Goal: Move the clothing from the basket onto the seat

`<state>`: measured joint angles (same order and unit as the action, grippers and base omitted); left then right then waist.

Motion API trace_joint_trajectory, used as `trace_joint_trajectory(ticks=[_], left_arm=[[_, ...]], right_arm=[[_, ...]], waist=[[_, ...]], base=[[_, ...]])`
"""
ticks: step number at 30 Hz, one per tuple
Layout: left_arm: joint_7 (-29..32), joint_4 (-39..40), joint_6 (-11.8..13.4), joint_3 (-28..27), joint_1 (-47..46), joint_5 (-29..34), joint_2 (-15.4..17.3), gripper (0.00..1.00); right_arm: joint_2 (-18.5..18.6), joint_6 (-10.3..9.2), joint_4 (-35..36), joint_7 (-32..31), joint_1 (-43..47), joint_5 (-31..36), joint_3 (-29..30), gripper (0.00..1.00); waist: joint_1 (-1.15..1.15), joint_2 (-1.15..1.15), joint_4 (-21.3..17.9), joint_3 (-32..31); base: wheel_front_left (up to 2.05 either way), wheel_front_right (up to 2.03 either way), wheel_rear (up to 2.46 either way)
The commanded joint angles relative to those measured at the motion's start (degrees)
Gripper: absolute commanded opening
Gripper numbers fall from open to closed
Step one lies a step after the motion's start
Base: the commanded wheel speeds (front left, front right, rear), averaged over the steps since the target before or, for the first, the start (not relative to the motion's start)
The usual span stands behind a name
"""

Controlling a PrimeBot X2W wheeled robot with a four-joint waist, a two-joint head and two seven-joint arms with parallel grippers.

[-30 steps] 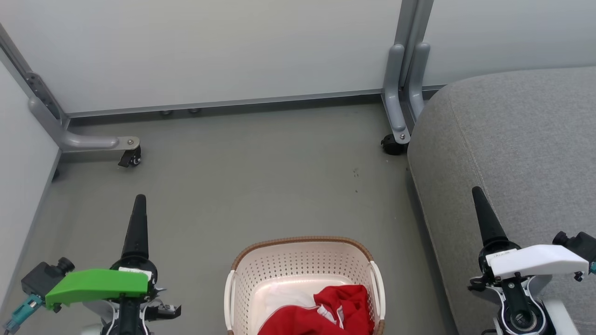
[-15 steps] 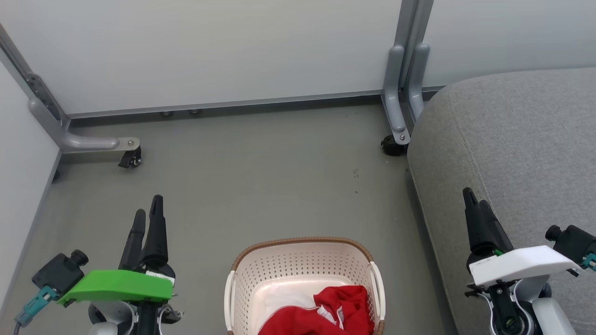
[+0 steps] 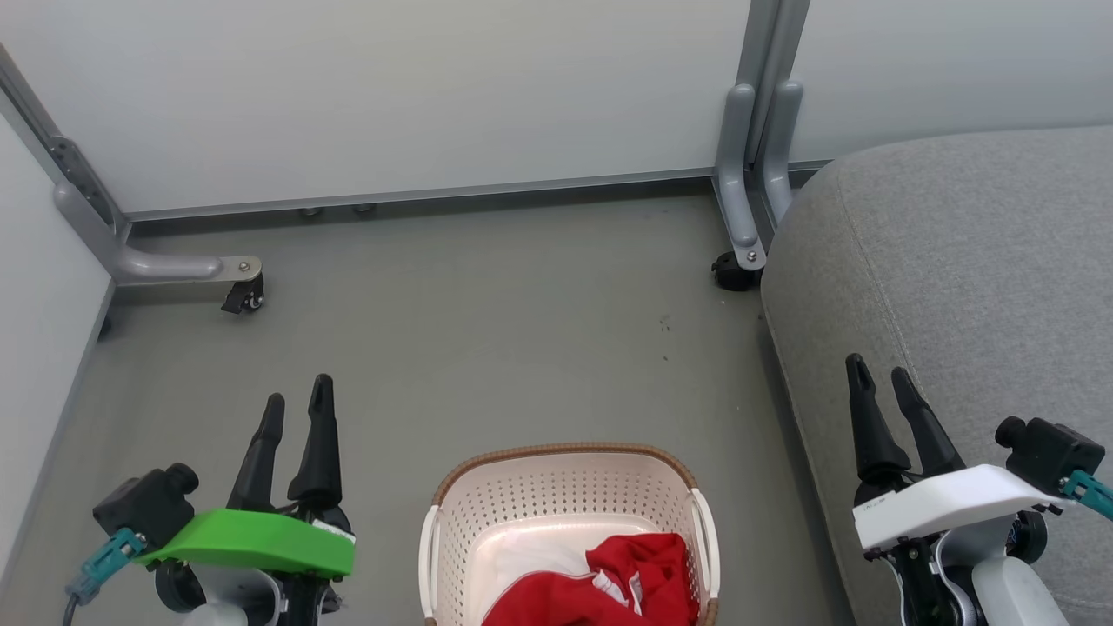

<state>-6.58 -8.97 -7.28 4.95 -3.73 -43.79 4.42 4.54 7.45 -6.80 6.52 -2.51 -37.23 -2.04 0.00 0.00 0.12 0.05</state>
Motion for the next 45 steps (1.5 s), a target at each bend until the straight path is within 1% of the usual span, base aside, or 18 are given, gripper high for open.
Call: trace_joint_trajectory(ticks=[1, 19, 45], left_arm=[[-0.57, 0.49, -0.2, 0.16, 0.23, 2.19, 0.52, 1.0], [-3.23, -1.39, -0.24, 0.75, 0.57, 14.85, -0.02, 1.0], [-6.47, -5.38, -0.26, 0.65, 1.02, 28.15, -0.76, 1.0]], right_arm=[[0.41, 0.04, 0.84, 0.63, 0.25, 2.32, -0.22, 1.0], [-0.49, 0.04, 0.21, 3.35, 1.03, 15.01, -0.5, 1.0], [-1.1, 0.04, -0.02, 4.3, 2.17, 26.5, -1.34, 1.0]], waist=[[0.0, 0.0, 0.01, -0.01], [0.0, 0.0, 0.0, 0.19], [0.0, 0.0, 0.08, 0.77]], base=[[0.0, 0.0, 0.0], [0.0, 0.0, 0.0], [0.0, 0.0, 0.0]])
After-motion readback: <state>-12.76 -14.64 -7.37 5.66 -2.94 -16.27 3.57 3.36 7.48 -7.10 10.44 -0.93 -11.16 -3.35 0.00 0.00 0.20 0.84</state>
